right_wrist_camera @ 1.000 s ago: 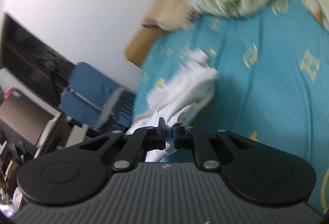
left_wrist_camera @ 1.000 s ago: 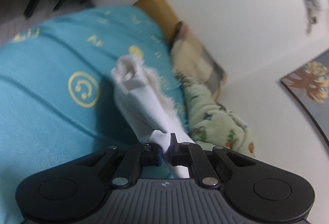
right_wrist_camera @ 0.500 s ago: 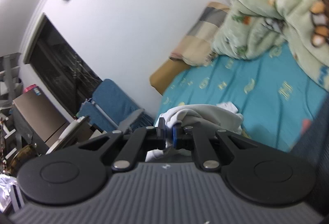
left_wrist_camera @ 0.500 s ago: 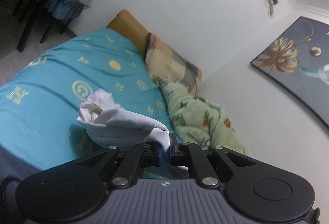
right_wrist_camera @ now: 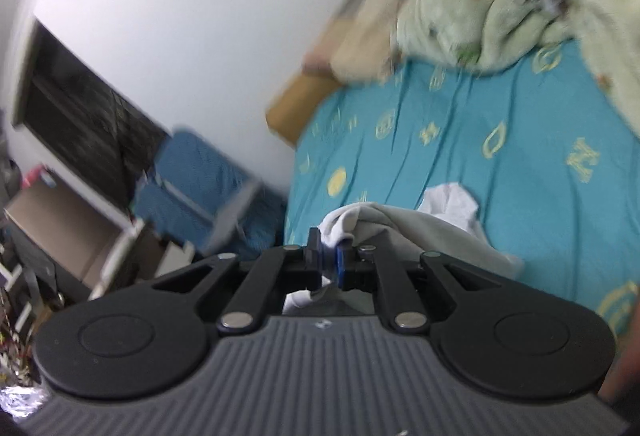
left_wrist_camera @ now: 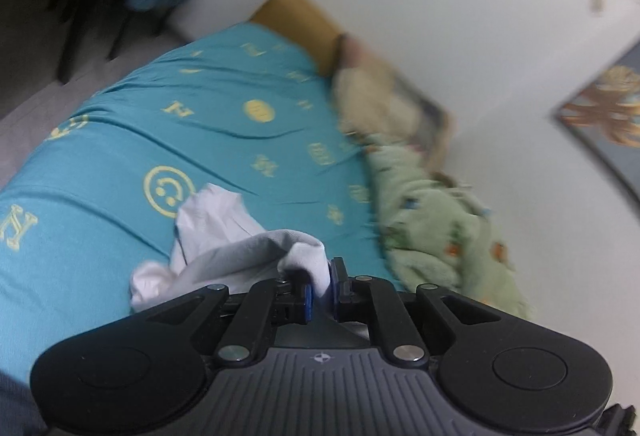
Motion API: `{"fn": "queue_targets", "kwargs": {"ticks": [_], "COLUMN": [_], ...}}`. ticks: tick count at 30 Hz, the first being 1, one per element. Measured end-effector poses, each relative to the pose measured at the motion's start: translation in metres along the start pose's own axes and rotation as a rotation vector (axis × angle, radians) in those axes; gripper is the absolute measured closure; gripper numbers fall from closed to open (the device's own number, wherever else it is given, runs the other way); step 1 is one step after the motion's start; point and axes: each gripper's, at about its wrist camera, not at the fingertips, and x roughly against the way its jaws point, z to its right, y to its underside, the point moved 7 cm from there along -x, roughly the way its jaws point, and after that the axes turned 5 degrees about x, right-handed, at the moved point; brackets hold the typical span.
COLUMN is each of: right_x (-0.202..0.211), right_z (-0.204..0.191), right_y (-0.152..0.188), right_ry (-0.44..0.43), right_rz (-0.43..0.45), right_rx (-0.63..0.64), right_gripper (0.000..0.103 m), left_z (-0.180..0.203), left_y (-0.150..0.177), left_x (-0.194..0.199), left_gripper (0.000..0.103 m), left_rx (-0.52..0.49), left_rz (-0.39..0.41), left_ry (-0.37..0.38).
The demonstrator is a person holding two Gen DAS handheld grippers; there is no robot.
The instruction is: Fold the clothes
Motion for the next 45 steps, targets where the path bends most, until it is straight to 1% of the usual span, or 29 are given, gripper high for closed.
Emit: {"fn": "queue_targets", "kwargs": {"ticks": [2, 3, 6, 8, 10, 12, 14, 15, 16, 17, 18, 19, 20, 21, 23, 26, 27, 28, 29, 31, 35, 37, 40, 42, 45], "right_x": [-0.035, -0.054, -0.105, -0.131, -0.153, -0.171, -0.182, -0.186, -0.19, -0.193, -0.194, -0.193, -0.192, -0.191, -0.191, -0.202, -0.207, -0.214, -0.219, -0.226, -0.231, -0.227, -0.212, -0.195, -0.163], "right_z": [0.005, 0.008, 0.023, 0.042, 0.064, 0.085, 0.1, 0.102, 0.1, 0.096, 0.09, 0.082, 0.074, 0.066, 0.056, 0.053, 0.056, 0.059, 0.064, 0.074, 0.074, 0.07, 0.064, 0.058, 0.047], "right_y": [-0.018, -0.026, -0.038, -0.035, -0.027, -0.019, -0.015, -0.015, -0.015, -0.015, -0.015, -0.013, -0.011, -0.008, -0.003, 0.003, 0.005, 0.009, 0.013, 0.02, 0.031, 0.033, 0.033, 0.034, 0.041], "right_ry": [0.018, 0.038, 0.083, 0.098, 0.107, 0.122, 0.128, 0.137, 0.15, 0.144, 0.115, 0.086, 0.061, 0.049, 0.053, 0.092, 0.105, 0.125, 0.156, 0.213, 0.246, 0.259, 0.258, 0.267, 0.262], "right_rz": [-0.056, -0.083, -0.116, -0.114, -0.135, -0.168, -0.195, -0.209, -0.222, -0.232, -0.233, -0.225, -0.22, -0.223, -0.223, -0.24, -0.249, -0.268, -0.285, -0.303, -0.31, -0.31, -0.3, -0.282, -0.276], "right_rx": [-0.021, -0.029, -0.014, -0.024, -0.035, -0.049, -0.103, -0.107, -0.095, -0.076, -0.05, -0.024, 0.005, 0.051, 0.153, 0.268, 0.29, 0.315, 0.343, 0.393, 0.501, 0.518, 0.491, 0.478, 0.48], "right_gripper": [0.093, 0.093, 0.093, 0.093, 0.092, 0.092, 0.091, 0.087, 0.069, 0.055, 0.024, 0.015, 0.017, 0.016, 0.016, 0.017, 0.026, 0.037, 0.04, 0.056, 0.056, 0.055, 0.054, 0.054, 0.053], "left_z": [0.001, -0.002, -0.012, -0.023, -0.034, -0.043, -0.047, -0.048, -0.047, -0.046, -0.044, -0.042, -0.039, -0.037, -0.032, -0.038, -0.041, -0.044, -0.046, -0.051, -0.061, -0.059, -0.055, -0.052, -0.047], "left_y": [-0.021, -0.028, -0.039, -0.038, -0.036, -0.036, -0.037, -0.037, -0.036, -0.036, -0.035, -0.034, -0.033, -0.031, -0.026, -0.017, -0.016, -0.014, -0.013, -0.011, -0.006, -0.003, 0.001, 0.007, 0.024], "left_x": [-0.035, -0.052, -0.099, -0.124, -0.147, -0.164, -0.177, -0.182, -0.185, -0.186, -0.187, -0.186, -0.183, -0.18, -0.178, -0.192, -0.196, -0.2, -0.204, -0.211, -0.225, -0.22, -0.203, -0.184, -0.155], "left_gripper": [0.093, 0.093, 0.093, 0.093, 0.093, 0.093, 0.091, 0.09, 0.08, 0.062, 0.052, 0.033, 0.018, 0.015, 0.013, 0.013, 0.014, 0.014, 0.014, 0.014, 0.015, 0.015, 0.015, 0.018, 0.018], "left_rx": [0.006, 0.006, -0.035, -0.077, -0.11, -0.117, -0.149, -0.166, -0.186, -0.208, -0.23, -0.256, -0.283, -0.311, -0.369, -0.433, -0.443, -0.449, -0.455, -0.467, -0.491, -0.514, -0.508, -0.508, -0.544], "left_rz": [-0.029, -0.036, -0.03, -0.023, -0.028, -0.048, -0.067, -0.079, -0.094, -0.11, -0.125, -0.13, -0.119, -0.104, -0.088, -0.106, -0.11, -0.115, -0.12, -0.131, -0.153, -0.144, -0.13, -0.111, -0.096], "left_ry": [-0.037, -0.043, -0.04, -0.035, -0.03, -0.015, -0.012, -0.01, 0.002, 0.019, 0.037, 0.051, 0.059, 0.062, 0.049, -0.036, -0.056, -0.07, -0.085, -0.114, -0.173, -0.189, -0.193, -0.195, -0.219]}}
